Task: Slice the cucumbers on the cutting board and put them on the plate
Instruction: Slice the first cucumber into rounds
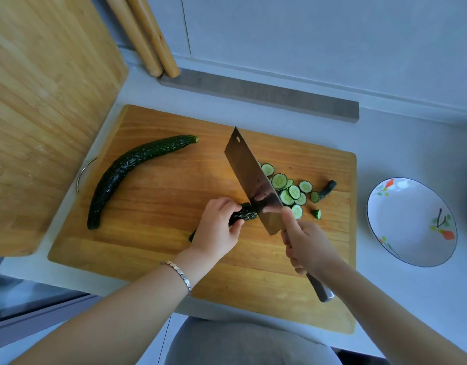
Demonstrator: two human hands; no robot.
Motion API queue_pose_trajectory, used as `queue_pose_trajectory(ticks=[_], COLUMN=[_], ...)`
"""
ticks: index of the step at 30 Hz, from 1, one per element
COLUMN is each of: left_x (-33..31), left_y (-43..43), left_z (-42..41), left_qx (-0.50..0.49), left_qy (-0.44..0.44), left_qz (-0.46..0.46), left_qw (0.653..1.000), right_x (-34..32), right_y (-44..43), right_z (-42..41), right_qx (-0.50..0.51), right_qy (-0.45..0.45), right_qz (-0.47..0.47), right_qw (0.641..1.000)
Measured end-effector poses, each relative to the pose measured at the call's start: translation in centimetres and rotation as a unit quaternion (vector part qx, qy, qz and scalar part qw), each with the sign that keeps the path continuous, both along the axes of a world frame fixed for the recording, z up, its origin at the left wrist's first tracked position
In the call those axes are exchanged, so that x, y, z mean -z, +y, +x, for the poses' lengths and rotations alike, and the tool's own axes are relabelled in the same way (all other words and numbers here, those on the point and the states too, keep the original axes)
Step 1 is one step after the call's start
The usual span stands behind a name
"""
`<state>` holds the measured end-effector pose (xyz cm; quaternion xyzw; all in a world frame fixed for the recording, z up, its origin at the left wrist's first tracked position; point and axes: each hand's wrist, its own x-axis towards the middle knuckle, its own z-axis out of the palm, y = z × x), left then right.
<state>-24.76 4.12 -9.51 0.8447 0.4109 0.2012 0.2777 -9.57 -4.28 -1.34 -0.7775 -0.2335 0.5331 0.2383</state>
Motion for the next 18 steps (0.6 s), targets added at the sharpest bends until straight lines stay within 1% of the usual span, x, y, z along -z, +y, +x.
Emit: queue_pose_trajectory(ticks=[7, 10, 13, 15, 18], left_x=[0.1, 0.1, 0.0, 0.0, -0.1], left_y=[0.1, -0.1, -0.1, 0.0, 0.0], left_z=[0.0, 0.1, 0.0, 0.0, -0.1], left_qx=[-0.006, -0.005, -0.008, -0.009, -0.012], left_qy=[0.007, 0.004, 0.002, 0.001, -0.005], left_qz=[0.001, -0.005, -0.005, -0.005, -0.012], left_qw=[1.0, 1.0, 1.0, 1.0, 1.0], right_x=[0.9, 2.2, 3.2, 3.5, 2.8], right_y=[0.4, 0.9, 1.3, 1.3, 1.2], right_z=[-0.7, -1.1, -1.7, -1.8, -1.1], right_qx=[-0.051, -0.06, -0.058, -0.028, 0.038], right_qy=[-0.075, -0.086, -0.092, -0.073, -0.007], right_qz=[0.007, -0.01, 0.004, 0.017, 0.012], right_qw=[0.996, 0.994, 0.994, 0.997, 0.999])
